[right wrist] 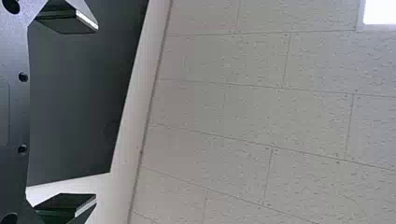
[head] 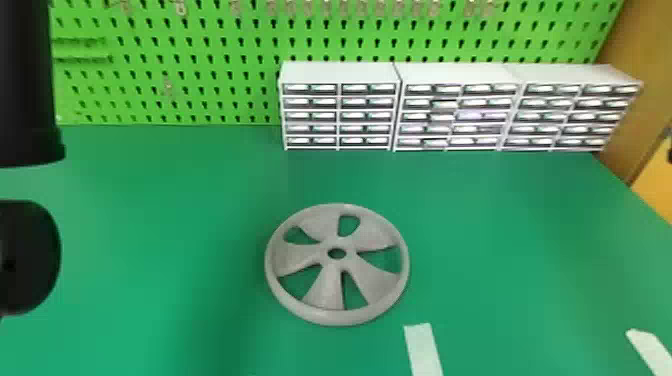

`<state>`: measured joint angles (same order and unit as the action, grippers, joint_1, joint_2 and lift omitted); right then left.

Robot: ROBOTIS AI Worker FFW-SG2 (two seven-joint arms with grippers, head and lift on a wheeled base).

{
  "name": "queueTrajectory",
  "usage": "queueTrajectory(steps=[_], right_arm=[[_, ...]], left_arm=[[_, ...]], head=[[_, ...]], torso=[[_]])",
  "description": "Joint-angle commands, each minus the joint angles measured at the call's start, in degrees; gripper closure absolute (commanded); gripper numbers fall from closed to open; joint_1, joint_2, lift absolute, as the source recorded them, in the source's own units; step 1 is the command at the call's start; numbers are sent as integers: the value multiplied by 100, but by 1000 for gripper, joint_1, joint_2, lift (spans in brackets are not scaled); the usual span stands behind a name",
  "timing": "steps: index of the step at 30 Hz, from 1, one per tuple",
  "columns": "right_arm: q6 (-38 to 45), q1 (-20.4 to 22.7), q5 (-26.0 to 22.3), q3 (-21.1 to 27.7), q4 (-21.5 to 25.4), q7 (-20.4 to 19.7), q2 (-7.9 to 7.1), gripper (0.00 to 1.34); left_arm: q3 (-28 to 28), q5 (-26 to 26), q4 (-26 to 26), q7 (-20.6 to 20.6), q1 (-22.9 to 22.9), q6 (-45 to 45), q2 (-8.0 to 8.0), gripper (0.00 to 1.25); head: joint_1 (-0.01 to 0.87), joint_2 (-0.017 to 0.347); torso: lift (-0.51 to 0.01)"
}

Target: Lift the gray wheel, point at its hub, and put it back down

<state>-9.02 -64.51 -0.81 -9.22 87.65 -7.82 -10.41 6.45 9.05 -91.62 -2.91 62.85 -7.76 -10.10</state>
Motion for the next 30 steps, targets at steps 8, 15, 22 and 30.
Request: queueTrajectory(steps=[8,15,22,30], right_arm=[[23,-44,37,-1,121,-17,-40,35],[23,-35,46,-54,209,-17,-67,35],[23,-35,46,-72,244,-17,-76,35],[40,-26,46,-45,253,-26,-84,35]], left_arm=[[120,-26,-49,80,61,-7,-27,15],[164,-17,-111,106,52,-15,-36,13],[172,-35,-120,106,61,-15,-36,15],[146,-35,-120,115,34,-7,-36,15]], head=[[692,48],[692,48],[692,48],[692,48]], torso=[[-88],[-88],[-88],[-88]])
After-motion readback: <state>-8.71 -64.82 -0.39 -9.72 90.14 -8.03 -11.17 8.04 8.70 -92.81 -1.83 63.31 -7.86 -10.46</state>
